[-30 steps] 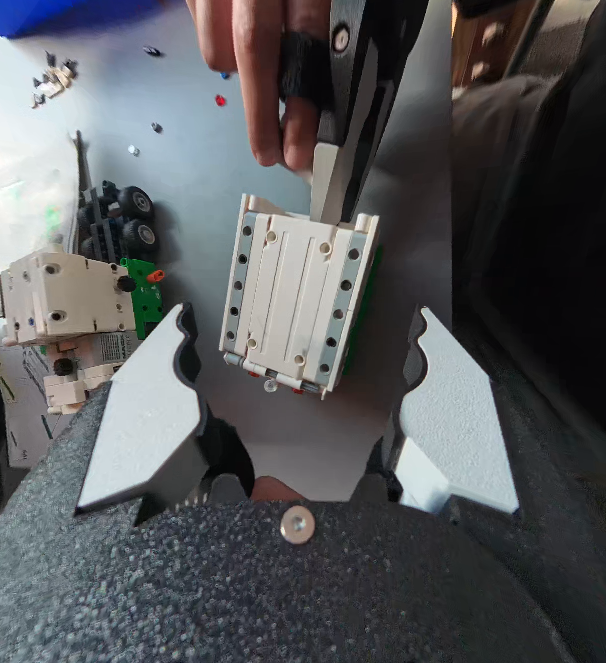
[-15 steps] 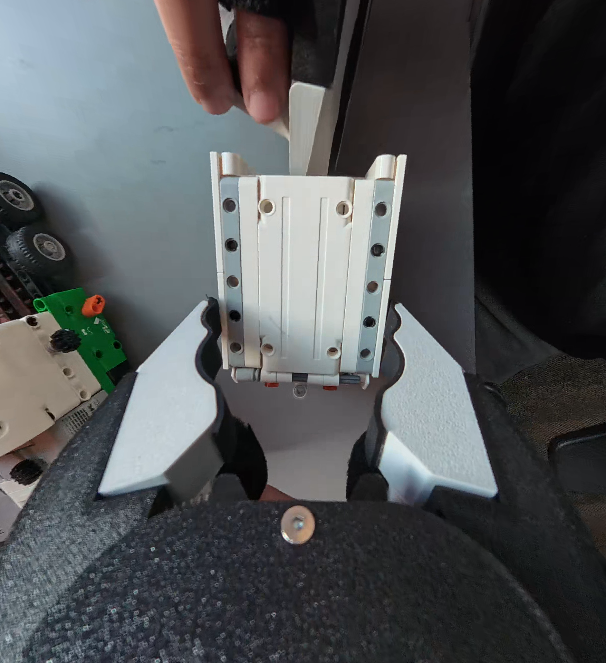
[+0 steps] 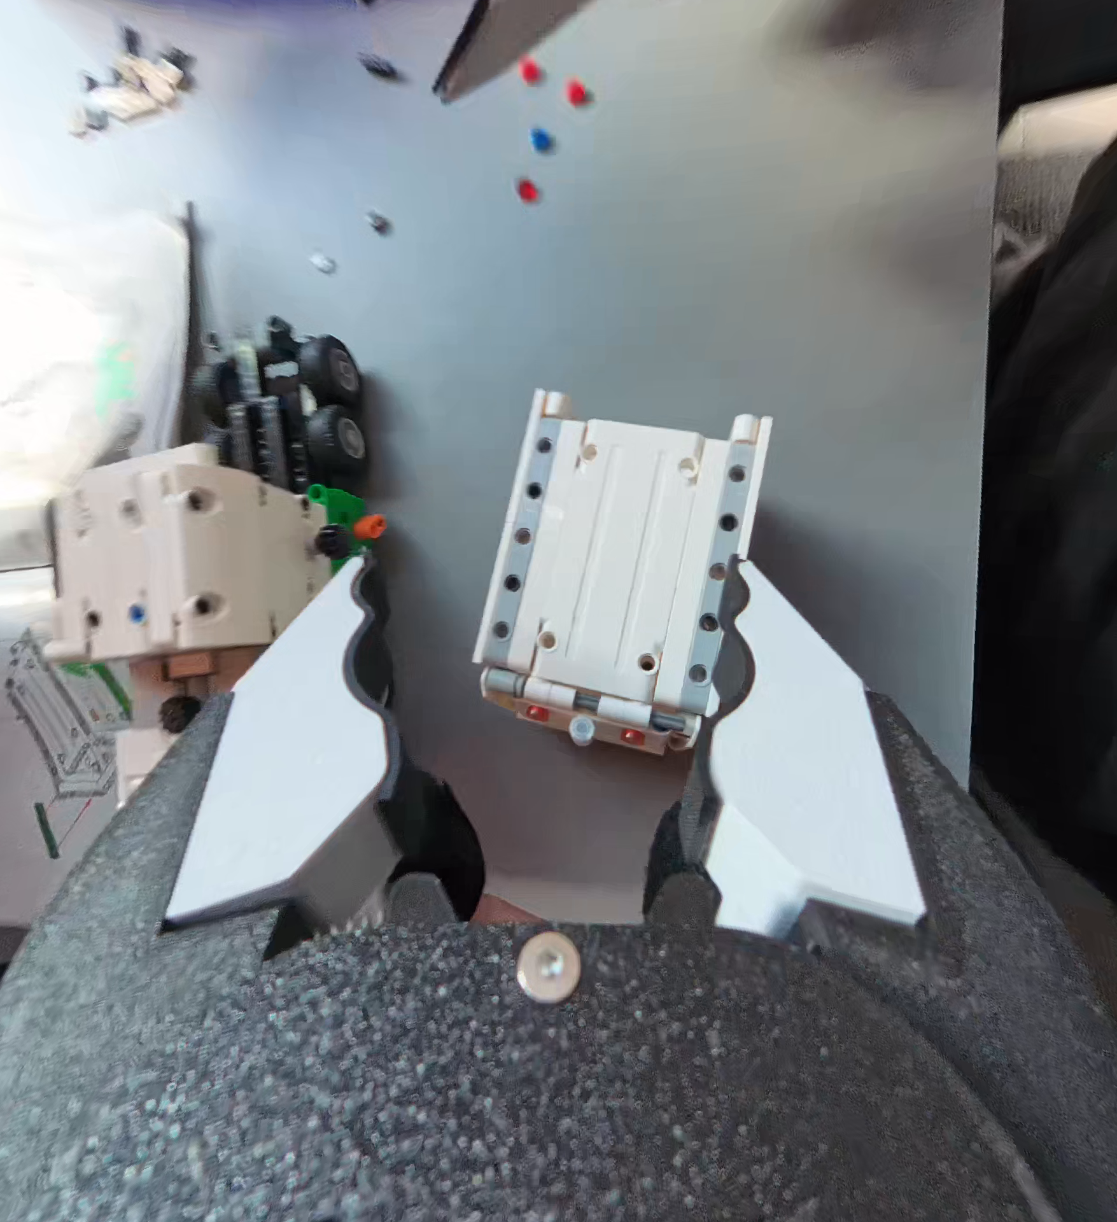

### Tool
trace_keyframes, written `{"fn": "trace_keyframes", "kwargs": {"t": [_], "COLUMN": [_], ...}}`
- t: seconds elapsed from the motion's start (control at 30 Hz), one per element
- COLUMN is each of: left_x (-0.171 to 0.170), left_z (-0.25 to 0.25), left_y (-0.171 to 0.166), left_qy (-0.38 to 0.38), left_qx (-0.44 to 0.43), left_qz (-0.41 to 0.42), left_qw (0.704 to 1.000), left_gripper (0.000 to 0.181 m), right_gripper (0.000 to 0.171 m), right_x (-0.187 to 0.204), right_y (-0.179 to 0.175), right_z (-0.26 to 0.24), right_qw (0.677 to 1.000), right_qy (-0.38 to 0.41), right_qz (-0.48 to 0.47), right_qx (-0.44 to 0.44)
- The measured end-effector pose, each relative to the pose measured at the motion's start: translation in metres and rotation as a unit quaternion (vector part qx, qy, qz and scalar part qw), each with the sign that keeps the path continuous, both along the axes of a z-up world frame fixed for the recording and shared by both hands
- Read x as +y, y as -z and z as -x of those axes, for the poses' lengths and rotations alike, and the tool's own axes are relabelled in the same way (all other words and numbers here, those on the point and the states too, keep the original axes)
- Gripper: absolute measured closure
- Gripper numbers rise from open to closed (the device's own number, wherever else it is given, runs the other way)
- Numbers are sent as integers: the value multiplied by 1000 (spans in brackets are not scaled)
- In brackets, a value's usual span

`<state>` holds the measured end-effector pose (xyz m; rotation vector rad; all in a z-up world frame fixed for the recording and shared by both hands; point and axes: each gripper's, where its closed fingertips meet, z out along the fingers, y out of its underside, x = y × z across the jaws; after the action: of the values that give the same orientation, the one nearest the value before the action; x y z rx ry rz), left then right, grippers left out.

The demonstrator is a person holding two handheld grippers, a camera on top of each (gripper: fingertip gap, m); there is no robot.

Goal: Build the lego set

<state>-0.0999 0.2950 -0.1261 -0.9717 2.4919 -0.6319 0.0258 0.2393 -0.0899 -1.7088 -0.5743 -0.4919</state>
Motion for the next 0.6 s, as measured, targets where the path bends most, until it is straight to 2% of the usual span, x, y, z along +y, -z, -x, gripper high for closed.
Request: {"fn": "trace_keyframes", "kwargs": {"t": [0.03,0.13,0.2,0.33,0.47,0.53,0.6], "left_x": [5,46,83,151,191,194,200], "left_z": [-3,-8,-7,-3,-6,-8,-10], "left_y": [-12,-39,-48,-44,-26,-14,-8], "left_qy": [-27,-144,-220,-336,-386,-389,-399], "left_qx": [-41,-159,-220,-288,-318,-291,-290], "left_qz": [33,129,197,277,267,260,238], "left_qw": [998,968,930,853,824,835,837], "left_gripper": [89,101,111,115,128,128,128], "right_gripper": [149,152,143,137,138,129,135], "right_x": [6,30,49,73,73,67,60], "right_y": [-1,-2,-3,10,18,25,28], "right_z": [-14,-37,-52,-74,-90,-87,-92], "right_qw": [998,980,965,938,918,907,900], "right_qy": [28,48,61,89,119,121,140], "right_qz": [2,11,32,89,70,95,82], "right_qx": [55,194,253,322,372,391,404]}}
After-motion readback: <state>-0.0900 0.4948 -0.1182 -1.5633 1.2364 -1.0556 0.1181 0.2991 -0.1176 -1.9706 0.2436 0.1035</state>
